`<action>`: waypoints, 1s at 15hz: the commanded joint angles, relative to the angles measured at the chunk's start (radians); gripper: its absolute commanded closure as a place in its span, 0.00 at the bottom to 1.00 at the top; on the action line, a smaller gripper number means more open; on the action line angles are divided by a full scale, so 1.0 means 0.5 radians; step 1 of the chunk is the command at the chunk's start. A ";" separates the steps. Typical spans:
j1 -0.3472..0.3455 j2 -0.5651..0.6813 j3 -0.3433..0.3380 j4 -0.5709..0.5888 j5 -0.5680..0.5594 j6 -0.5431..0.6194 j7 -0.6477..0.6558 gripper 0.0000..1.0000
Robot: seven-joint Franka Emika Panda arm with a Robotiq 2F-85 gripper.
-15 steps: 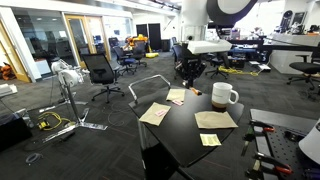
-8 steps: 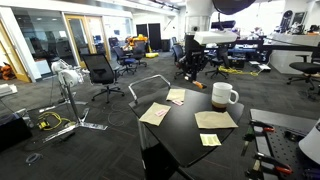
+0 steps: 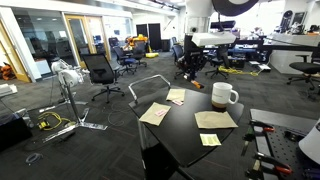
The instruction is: Pick the marker and put it in the cup
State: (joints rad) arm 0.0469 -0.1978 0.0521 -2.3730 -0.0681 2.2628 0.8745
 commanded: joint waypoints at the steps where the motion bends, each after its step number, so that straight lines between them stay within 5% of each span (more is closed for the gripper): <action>1: -0.114 -0.025 0.095 -0.048 -0.251 0.200 0.393 0.97; 8: -0.265 -0.006 0.192 -0.022 -1.018 0.307 1.373 0.97; 15: -0.226 0.045 0.219 0.056 -1.775 -0.084 2.384 0.97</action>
State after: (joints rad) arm -0.0761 -0.1945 0.1452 -2.3773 -0.8629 2.3245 1.9102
